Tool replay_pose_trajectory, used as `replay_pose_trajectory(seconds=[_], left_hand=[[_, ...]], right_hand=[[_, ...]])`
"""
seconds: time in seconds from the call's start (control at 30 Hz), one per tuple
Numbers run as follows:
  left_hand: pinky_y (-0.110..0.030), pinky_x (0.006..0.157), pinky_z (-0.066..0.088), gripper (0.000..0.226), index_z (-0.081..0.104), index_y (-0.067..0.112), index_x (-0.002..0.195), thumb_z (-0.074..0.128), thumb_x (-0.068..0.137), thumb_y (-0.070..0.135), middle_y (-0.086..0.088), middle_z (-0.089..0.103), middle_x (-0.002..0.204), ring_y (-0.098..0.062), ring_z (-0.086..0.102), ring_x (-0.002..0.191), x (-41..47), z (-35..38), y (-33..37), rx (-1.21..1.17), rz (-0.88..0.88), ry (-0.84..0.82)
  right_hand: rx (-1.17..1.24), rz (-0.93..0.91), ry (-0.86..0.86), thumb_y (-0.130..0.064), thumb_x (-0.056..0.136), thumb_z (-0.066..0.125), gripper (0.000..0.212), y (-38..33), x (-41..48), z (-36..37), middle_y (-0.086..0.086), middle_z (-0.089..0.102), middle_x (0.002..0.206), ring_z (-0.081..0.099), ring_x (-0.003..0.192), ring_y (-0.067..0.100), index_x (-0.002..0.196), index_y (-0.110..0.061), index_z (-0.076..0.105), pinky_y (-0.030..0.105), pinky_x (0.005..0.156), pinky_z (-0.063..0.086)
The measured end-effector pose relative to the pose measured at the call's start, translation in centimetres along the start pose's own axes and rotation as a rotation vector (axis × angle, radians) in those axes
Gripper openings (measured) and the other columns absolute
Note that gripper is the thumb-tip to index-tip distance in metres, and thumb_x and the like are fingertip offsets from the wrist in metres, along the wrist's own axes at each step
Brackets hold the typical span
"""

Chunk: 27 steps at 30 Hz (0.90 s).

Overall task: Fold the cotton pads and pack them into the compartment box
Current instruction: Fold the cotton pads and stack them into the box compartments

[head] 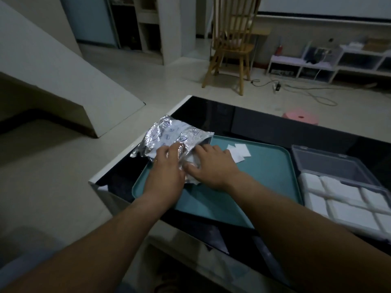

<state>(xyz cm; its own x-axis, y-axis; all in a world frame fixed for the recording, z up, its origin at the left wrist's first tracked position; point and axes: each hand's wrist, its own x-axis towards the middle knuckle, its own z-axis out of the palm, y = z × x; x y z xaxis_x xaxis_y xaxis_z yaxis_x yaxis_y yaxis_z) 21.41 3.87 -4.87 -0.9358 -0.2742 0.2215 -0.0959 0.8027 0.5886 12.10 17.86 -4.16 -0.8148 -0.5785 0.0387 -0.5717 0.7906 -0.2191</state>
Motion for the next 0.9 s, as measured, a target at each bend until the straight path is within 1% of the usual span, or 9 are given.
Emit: replay_pose_trajectory(seconds=[0.07, 0.17, 0.3, 0.43, 0.57, 0.7, 0.8, 0.83, 0.9], left_hand=[[-0.043, 0.090, 0.051, 0.071, 0.034, 0.024, 0.152, 0.056, 0.089, 0.000, -0.009, 0.034, 0.149, -0.036, 0.058, 0.114, 0.5, 0.0, 0.0, -0.046, 0.002, 0.005], [-0.047, 0.093, 0.050, 0.070, 0.036, 0.025, 0.151, 0.050, 0.088, -0.002, -0.009, 0.039, 0.149, -0.036, 0.058, 0.116, 1.0, 0.1, -0.3, -0.055, 0.009, 0.010], [-0.038, 0.104, 0.045, 0.076, 0.036, 0.029, 0.155, 0.046, 0.087, -0.003, -0.006, 0.044, 0.151, -0.026, 0.053, 0.127, 1.2, 0.8, -0.4, -0.077, 0.012, -0.014], [-0.034, 0.106, 0.044, 0.079, 0.040, 0.028, 0.157, 0.046, 0.088, -0.009, -0.005, 0.047, 0.148, -0.021, 0.052, 0.130, 1.5, 1.3, -0.7, -0.108, 0.060, -0.018], [-0.047, 0.111, 0.044, 0.075, 0.038, 0.034, 0.157, 0.046, 0.091, -0.002, -0.010, 0.042, 0.157, -0.029, 0.044, 0.141, 2.4, 2.2, -2.0, -0.023, 0.081, -0.038], [-0.049, 0.117, 0.038, 0.068, 0.035, 0.029, 0.159, 0.047, 0.097, 0.004, -0.012, 0.033, 0.163, -0.031, 0.033, 0.150, 2.3, 2.2, -0.9, 0.040, 0.069, -0.056], [-0.057, 0.123, 0.019, 0.067, 0.034, 0.024, 0.159, 0.055, 0.095, 0.020, -0.013, 0.025, 0.167, -0.032, 0.016, 0.156, 1.4, 1.4, 1.4, 0.174, 0.093, 0.018], [-0.059, 0.123, 0.014, 0.068, 0.038, 0.023, 0.157, 0.057, 0.092, 0.020, -0.013, 0.026, 0.166, -0.033, 0.016, 0.156, 1.0, 1.1, 2.3, 0.204, 0.133, 0.050], [-0.058, 0.121, 0.020, 0.067, 0.049, 0.019, 0.148, 0.056, 0.082, 0.019, -0.014, 0.036, 0.160, -0.035, 0.028, 0.151, 0.1, 0.8, 3.8, 0.198, 0.238, 0.107]], right_hand=[[0.011, 0.037, -0.045, -0.083, 0.087, 0.030, 0.080, -0.2, 0.4, -0.1, 0.009, 0.049, 0.146, 0.047, 0.132, 0.035, 0.147, -0.031, 0.041, 0.055, 0.107, 0.038], [0.011, 0.073, -0.111, -0.081, 0.085, 0.042, 0.082, -0.8, 1.1, -0.7, 0.013, 0.042, 0.151, 0.044, 0.135, 0.040, 0.151, -0.033, 0.039, 0.055, 0.109, 0.040], [-0.009, 0.053, -0.184, -0.068, 0.090, 0.053, 0.068, -1.7, 1.7, -1.3, 0.016, 0.045, 0.144, 0.048, 0.134, 0.038, 0.149, -0.034, 0.049, 0.049, 0.105, 0.046], [0.103, 0.021, -0.084, -0.057, 0.089, 0.063, 0.052, -0.7, 0.2, 0.0, 0.011, 0.046, 0.128, 0.060, 0.113, 0.037, 0.134, -0.034, 0.057, 0.043, 0.091, 0.052], [0.212, -0.066, 0.097, -0.044, 0.083, 0.071, 0.034, 3.0, -3.4, 0.7, 0.002, 0.048, 0.119, 0.060, 0.101, 0.028, 0.114, -0.034, 0.060, 0.035, 0.077, 0.051], [0.232, -0.060, 0.145, -0.040, 0.085, 0.070, 0.035, 6.4, -6.7, 0.1, -0.001, 0.051, 0.122, 0.058, 0.105, 0.024, 0.118, -0.039, 0.062, 0.037, 0.086, 0.051], [0.192, -0.001, 0.112, -0.055, 0.085, 0.062, 0.048, 7.6, -8.5, -1.1, -0.001, 0.053, 0.136, 0.057, 0.119, 0.025, 0.131, -0.043, 0.059, 0.044, 0.101, 0.048], [0.182, 0.019, 0.093, -0.060, 0.085, 0.058, 0.056, 7.9, -9.2, -1.7, -0.002, 0.051, 0.143, 0.055, 0.126, 0.025, 0.138, -0.044, 0.055, 0.046, 0.105, 0.046], [0.160, 0.042, 0.044, -0.063, 0.084, 0.054, 0.069, 8.2, -10.4, -3.2, -0.003, 0.044, 0.154, 0.048, 0.138, 0.024, 0.151, -0.045, 0.043, 0.049, 0.112, 0.041]])
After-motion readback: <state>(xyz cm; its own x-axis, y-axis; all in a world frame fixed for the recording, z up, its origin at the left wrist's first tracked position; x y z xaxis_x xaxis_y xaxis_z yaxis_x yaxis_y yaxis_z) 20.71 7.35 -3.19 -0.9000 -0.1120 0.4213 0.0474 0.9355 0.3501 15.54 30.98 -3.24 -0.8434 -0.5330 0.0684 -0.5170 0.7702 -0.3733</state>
